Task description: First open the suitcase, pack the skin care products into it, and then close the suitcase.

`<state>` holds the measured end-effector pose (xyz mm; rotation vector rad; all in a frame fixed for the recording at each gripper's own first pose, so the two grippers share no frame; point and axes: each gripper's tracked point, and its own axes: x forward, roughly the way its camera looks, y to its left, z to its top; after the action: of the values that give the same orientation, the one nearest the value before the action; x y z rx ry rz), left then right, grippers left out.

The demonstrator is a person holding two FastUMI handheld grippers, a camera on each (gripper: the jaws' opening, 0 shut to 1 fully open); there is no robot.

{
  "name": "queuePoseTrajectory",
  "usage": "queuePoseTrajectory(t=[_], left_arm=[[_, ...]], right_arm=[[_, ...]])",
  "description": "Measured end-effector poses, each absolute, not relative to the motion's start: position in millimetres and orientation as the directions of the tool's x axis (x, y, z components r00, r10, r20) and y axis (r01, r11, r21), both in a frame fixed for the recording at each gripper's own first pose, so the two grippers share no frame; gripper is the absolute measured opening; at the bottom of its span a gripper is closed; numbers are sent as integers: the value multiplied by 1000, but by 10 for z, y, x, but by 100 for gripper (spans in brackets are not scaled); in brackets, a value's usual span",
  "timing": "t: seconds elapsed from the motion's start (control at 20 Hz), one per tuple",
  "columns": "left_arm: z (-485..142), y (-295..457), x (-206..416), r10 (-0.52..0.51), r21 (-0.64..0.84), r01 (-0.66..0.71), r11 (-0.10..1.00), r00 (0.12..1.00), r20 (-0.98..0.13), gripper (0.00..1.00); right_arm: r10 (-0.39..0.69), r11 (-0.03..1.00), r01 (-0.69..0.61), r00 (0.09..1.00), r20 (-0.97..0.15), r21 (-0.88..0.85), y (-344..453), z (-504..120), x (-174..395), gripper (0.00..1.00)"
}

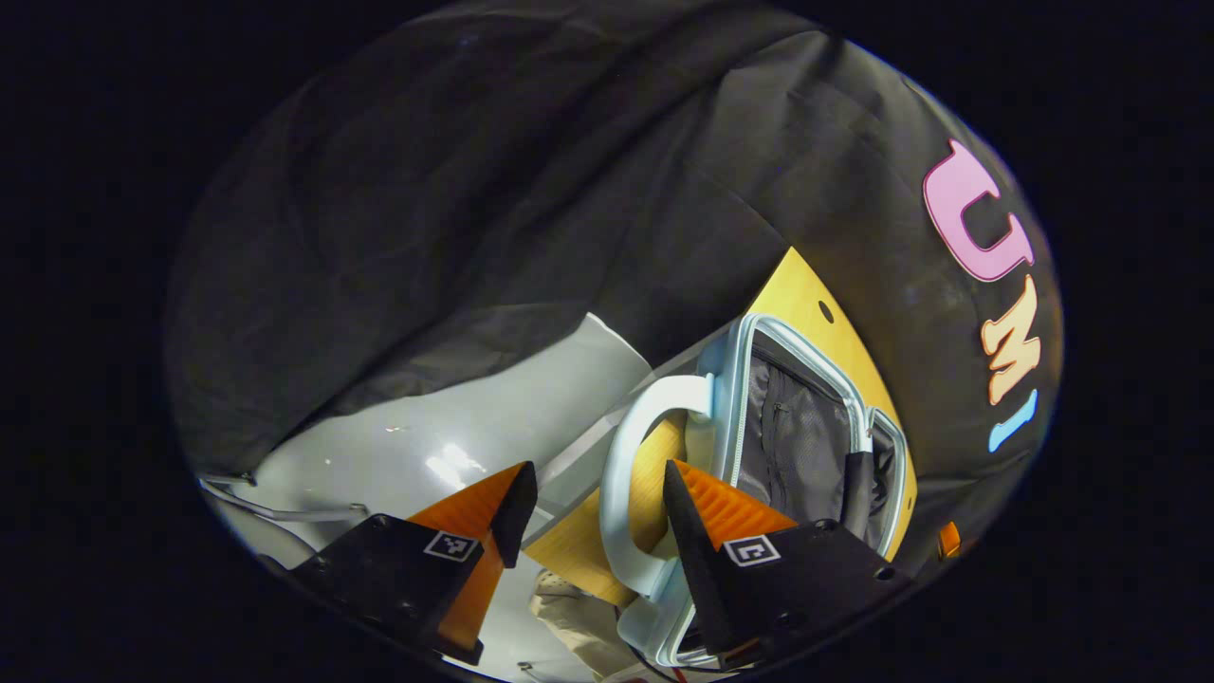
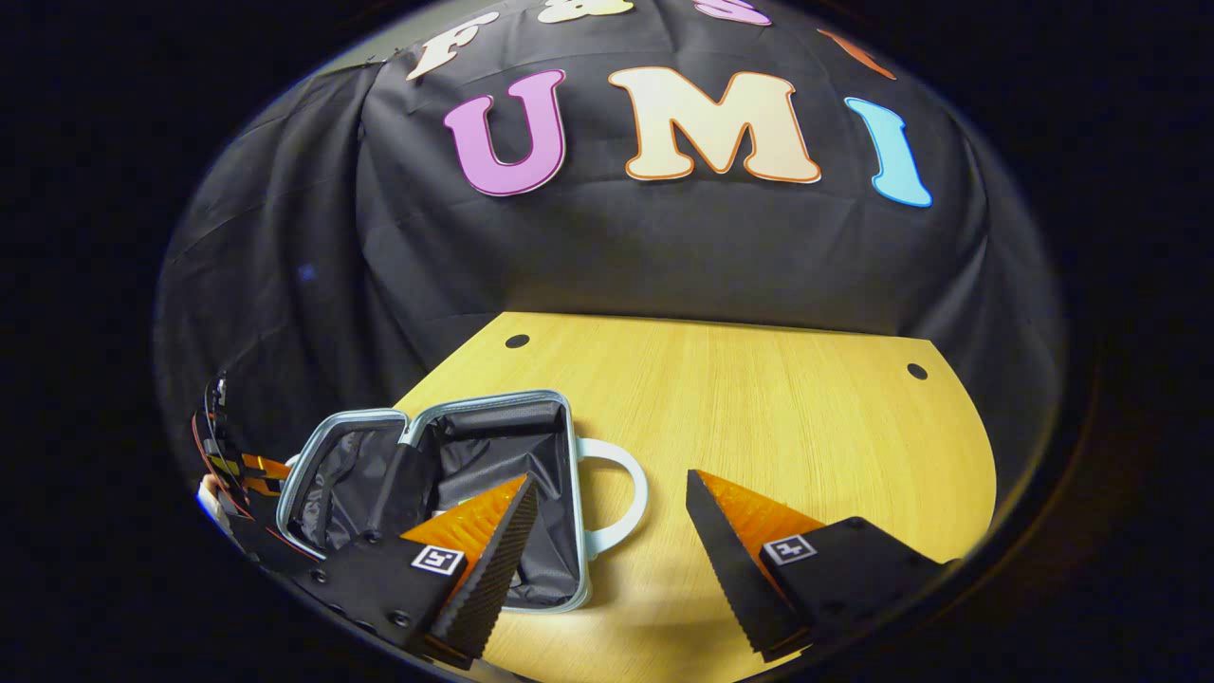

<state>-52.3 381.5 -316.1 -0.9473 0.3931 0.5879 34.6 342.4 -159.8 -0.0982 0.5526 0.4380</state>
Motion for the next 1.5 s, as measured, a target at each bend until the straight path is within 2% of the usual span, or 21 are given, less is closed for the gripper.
queuePoseTrajectory(t=[0.05,0.1,0.15,0.2,0.25,0.35,0.4,0.45,0.5,0.6,0.65,0.75,0.9,0.95,1.1,1.2,1.25,1.5], left_arm=[[-3156,3766,-459,264,-668,-599,442,798,-541,76],[-3182,3723,-406,242,-689,-583,430,810,-535,68],[-3207,3719,-394,235,-697,-584,415,809,-538,68],[-3232,3739,-384,235,-697,-594,401,803,-549,45],[-3279,3768,-390,246,-699,-604,383,796,-553,50],[-3260,3782,-408,253,-714,-607,348,794,-552,11],[-3257,3782,-415,256,-720,-604,341,797,-547,8],[-3254,3789,-399,252,-724,-600,342,800,-544,8],[-3228,3772,-396,250,-727,-595,343,803,-540,7],[-3136,3713,-394,239,-727,-593,346,805,-543,2],[-3076,3688,-412,241,-719,-598,353,801,-548,6],[-2902,3656,-439,261,-693,-609,385,792,-551,6],[-2353,3556,-461,289,-705,-578,411,816,-501,5],[-2152,3518,-469,297,-714,-563,416,826,-478,5],[-1683,3341,-469,312,-718,-520,463,854,-417,5],[-1458,3192,-434,334,-689,-530,495,848,-412,5],[-1349,3096,-416,346,-673,-537,509,843,-411,5],[-767,2595,-156,394,-617,-539,574,842,-368,5]], right_arm=[[383,903,-427,764,-519,36,3438,-1557,348,98],[388,903,-428,765,-514,43,3455,-1529,336,98],[393,899,-435,763,-513,41,3474,-1523,318,98],[390,897,-441,765,-513,24,3462,-1510,314,98],[385,895,-447,768,-512,4,3448,-1492,318,98],[377,894,-448,773,-510,-19,3404,-1465,306,98],[375,896,-444,774,-510,-16,3391,-1461,298,98],[372,899,-437,776,-510,-9,3361,-1459,297,93],[369,903,-430,779,-508,-5,3334,-1451,304,98],[363,907,-420,786,-500,-3,3281,-1434,326,98],[360,909,-416,790,-496,-2,3249,-1430,340,98],[358,913,-407,797,-486,6,3200,-1423,355,98],[362,916,-400,802,-476,23,3116,-1425,356,98],[364,916,-399,800,-477,30,3078,-1443,340,94],[374,915,-401,793,-482,50,2938,-1476,324,94],[394,908,-412,785,-478,72,2833,-1436,332,94],[403,905,-419,784,-473,76,2760,-1419,366,98],[433,895,-433,779,-453,111,2292,-1320,577,98]])
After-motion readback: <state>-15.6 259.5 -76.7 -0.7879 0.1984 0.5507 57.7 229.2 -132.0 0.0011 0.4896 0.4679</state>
